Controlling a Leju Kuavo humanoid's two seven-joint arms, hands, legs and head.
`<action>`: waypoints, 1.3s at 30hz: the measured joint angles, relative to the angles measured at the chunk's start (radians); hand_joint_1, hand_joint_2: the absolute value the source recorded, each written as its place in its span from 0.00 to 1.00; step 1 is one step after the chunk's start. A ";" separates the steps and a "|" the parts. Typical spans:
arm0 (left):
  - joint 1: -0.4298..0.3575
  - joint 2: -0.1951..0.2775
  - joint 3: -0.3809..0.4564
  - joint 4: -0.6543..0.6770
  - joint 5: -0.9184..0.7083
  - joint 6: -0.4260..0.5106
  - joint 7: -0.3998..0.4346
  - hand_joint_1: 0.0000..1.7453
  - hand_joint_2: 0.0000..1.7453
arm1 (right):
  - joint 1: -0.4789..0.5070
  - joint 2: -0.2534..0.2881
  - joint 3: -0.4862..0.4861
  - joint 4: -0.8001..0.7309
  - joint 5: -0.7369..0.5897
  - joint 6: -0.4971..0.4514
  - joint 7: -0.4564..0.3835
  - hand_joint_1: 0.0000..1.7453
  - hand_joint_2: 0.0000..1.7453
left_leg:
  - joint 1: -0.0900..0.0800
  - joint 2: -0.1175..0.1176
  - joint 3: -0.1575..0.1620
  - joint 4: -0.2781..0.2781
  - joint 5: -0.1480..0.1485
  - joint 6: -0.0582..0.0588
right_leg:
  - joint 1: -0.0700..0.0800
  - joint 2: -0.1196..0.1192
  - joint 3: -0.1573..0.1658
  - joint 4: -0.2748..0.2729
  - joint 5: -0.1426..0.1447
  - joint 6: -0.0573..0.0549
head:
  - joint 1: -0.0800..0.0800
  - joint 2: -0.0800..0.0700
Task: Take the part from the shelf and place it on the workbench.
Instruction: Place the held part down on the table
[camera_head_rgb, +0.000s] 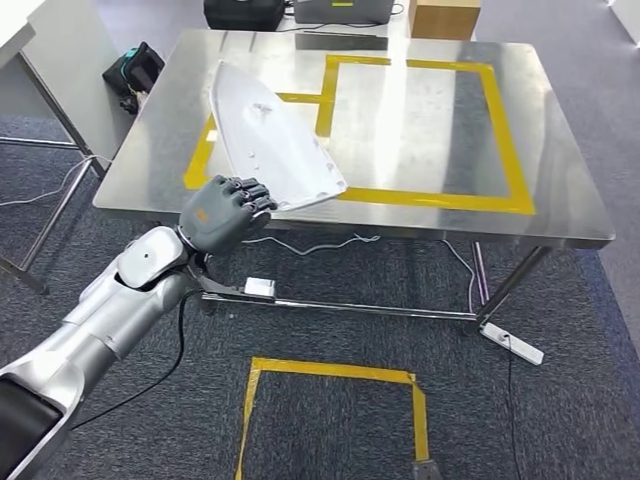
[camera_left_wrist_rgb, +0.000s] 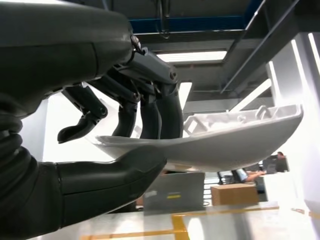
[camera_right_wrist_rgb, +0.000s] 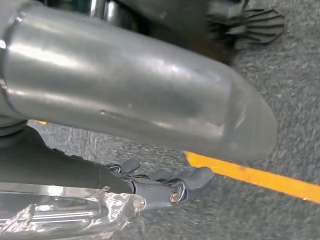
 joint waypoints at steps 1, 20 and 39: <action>0.005 0.000 -0.001 0.002 0.000 0.000 0.000 1.00 1.00 | 0.003 0.000 0.000 0.000 0.000 0.000 0.000 0.00 0.00 | -0.002 -0.001 0.016 0.000 -0.015 0.002 | 0.003 0.000 -0.042 0.033 -0.043 -0.003 | 0.001 0.000; 0.035 -0.002 -0.001 0.022 0.027 0.015 -0.015 1.00 1.00 | 0.018 0.001 0.001 0.000 0.002 0.000 0.001 0.00 0.00 | 0.012 0.008 -0.085 0.186 -0.140 -0.060 | -0.006 0.006 0.020 -0.241 0.134 -0.038 | -0.011 0.000; 0.001 -0.020 -0.001 0.028 0.037 -0.016 -0.022 1.00 1.00 | -0.003 0.002 0.001 0.000 0.010 0.001 0.005 0.00 0.00 | 0.003 0.000 0.004 0.009 0.003 -0.014 | 0.000 0.001 0.019 -0.239 0.121 -0.004 | 0.003 0.000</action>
